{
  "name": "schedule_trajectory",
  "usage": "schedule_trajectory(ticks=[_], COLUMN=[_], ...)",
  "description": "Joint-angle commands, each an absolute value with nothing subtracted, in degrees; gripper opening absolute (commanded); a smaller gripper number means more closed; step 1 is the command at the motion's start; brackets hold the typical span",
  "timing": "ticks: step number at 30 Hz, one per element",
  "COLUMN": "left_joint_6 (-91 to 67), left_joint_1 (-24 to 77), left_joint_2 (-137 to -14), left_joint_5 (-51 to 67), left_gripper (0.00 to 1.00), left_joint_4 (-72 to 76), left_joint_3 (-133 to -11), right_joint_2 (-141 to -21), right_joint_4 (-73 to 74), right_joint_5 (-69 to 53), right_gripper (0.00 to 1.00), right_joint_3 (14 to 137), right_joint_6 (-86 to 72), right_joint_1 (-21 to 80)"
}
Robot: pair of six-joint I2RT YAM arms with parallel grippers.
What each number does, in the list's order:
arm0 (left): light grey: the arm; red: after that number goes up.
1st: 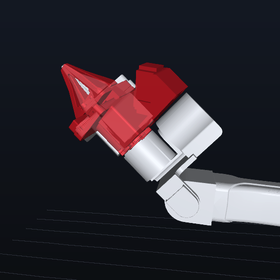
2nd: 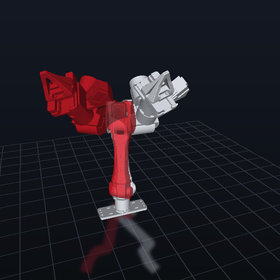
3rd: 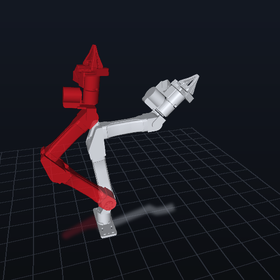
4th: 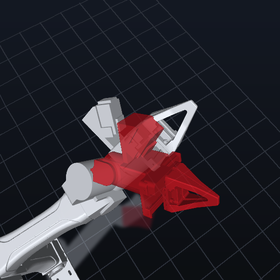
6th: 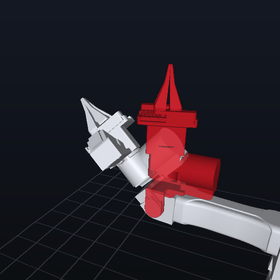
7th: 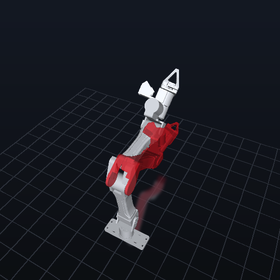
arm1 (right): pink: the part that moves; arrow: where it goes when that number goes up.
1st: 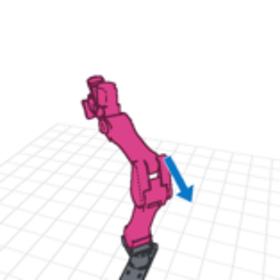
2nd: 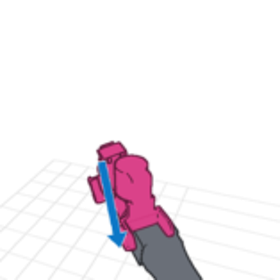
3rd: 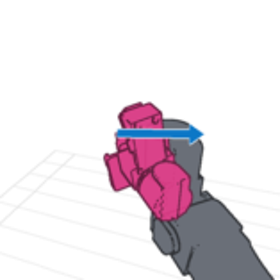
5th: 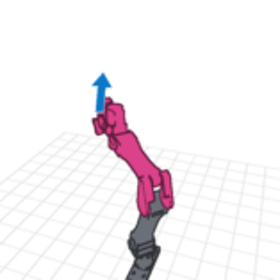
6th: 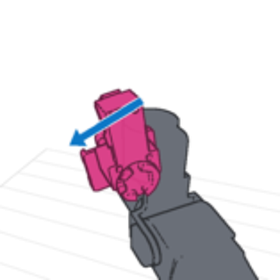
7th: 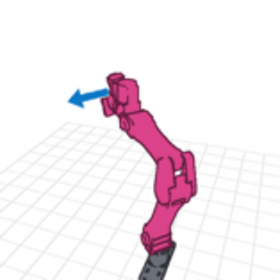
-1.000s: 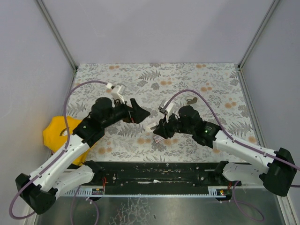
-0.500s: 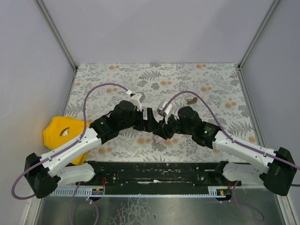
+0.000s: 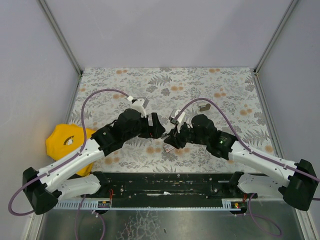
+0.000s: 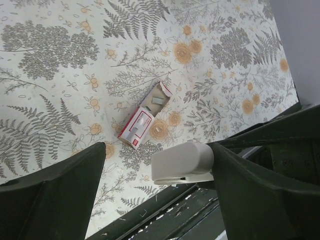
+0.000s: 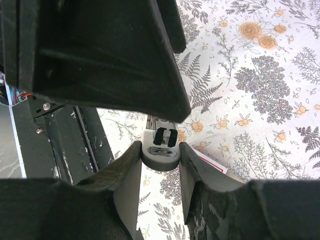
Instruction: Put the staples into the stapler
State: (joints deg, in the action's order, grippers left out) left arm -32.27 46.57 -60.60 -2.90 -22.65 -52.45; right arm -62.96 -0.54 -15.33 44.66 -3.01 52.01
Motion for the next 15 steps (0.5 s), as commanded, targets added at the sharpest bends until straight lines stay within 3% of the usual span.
schedule_trajectory(ticks=[1, 15], left_joint_6=[-34.01, -38.23], left_joint_1=[46.64, 46.54], left_joint_2=[-58.36, -52.30], left_joint_5=[-8.52, -14.60], left_gripper=[0.83, 0.84], left_joint_4=[-25.24, -29.26], left_joint_3=[-50.98, -44.15], right_joint_2=[-60.07, -57.98], right_joint_4=[-3.57, -4.01], right_joint_5=[-13.24, -12.88], right_gripper=[0.00, 0.00], right_joint_3=[44.39, 43.78], right_joint_6=[-2.28, -2.93], right_joint_1=[52.64, 52.58])
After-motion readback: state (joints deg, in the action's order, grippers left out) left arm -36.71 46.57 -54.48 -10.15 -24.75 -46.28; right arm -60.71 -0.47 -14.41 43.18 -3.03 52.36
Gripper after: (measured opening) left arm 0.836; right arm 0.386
